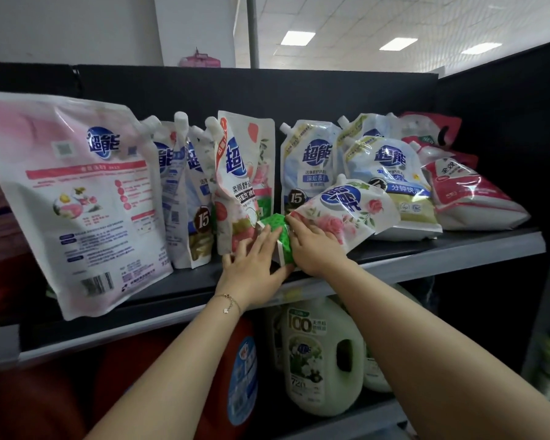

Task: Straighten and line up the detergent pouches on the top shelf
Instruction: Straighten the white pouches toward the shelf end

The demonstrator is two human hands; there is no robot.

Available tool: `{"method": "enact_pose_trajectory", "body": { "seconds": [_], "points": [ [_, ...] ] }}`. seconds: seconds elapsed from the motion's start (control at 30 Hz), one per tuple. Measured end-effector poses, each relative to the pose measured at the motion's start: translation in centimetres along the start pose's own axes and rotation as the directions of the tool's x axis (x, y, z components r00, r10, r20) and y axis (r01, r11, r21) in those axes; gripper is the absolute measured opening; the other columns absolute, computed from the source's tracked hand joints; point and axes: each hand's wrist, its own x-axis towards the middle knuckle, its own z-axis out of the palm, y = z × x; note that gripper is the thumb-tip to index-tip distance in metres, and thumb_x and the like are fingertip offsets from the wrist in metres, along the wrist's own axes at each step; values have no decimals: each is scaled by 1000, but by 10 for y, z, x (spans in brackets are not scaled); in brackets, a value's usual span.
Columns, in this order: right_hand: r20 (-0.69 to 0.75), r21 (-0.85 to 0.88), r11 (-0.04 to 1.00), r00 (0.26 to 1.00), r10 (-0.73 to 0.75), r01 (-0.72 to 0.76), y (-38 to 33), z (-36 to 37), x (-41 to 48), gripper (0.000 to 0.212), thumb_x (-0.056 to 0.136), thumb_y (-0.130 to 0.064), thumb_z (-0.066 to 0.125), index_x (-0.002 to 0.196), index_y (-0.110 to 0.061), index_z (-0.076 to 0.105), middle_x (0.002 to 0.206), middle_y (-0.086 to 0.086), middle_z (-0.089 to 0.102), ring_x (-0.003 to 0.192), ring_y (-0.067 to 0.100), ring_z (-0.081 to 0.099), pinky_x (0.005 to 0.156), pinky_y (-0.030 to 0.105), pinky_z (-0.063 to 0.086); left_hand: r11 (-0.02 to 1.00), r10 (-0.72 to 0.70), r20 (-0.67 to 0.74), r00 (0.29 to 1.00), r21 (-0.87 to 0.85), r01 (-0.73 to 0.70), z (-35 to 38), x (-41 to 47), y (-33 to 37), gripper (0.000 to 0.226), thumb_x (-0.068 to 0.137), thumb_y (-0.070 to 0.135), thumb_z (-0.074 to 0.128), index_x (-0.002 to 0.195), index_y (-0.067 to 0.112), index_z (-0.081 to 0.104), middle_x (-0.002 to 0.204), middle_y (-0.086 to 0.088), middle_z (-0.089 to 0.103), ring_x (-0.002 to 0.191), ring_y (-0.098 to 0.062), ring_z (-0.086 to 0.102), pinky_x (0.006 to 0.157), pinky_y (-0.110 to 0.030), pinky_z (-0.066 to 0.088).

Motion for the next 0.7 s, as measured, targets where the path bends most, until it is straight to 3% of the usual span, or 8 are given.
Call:
{"method": "enact_pose_trajectory", "body": {
  "seconds": [0.27,0.4,0.57,0.7],
  "points": [
    [14,20,1000,1000,-12,11,2,-1,5,49,103,-33,20,152,-30,17,156,3,27,142,25,24,115,39,14,998,-16,54,998,-56,19,-6,5,3,65,94,54,41,148,44,6,159,13,6,144,-15,4,110,-50,10],
    [53,-19,999,998,-47,48,3,-6,11,50,102,-27,23,152,-25,18,155,5,30,141,25,25,113,41,17,1000,-12,71,997,-25,14,-15,11,5,64,91,55,46,146,40,17,154,9,23,141,-16,16,107,-48,20],
    [2,-119,983,990,-142,142,10,1,11,49,102,-29,25,150,-20,23,153,3,33,137,27,30,109,47,21,995,11,94,996,100,-20,-28,17,9,56,90,49,52,139,32,31,143,7,36,133,-15,29,104,-45,29],
    [89,-148,951,961,-261,272,21,-11,9,45,104,-33,24,145,-17,33,150,9,37,134,32,36,107,49,26,988,25,94,995,150,-39,-31,25,19,53,83,54,58,126,27,41,130,6,45,123,-15,40,101,-46,36]
  ]
}}
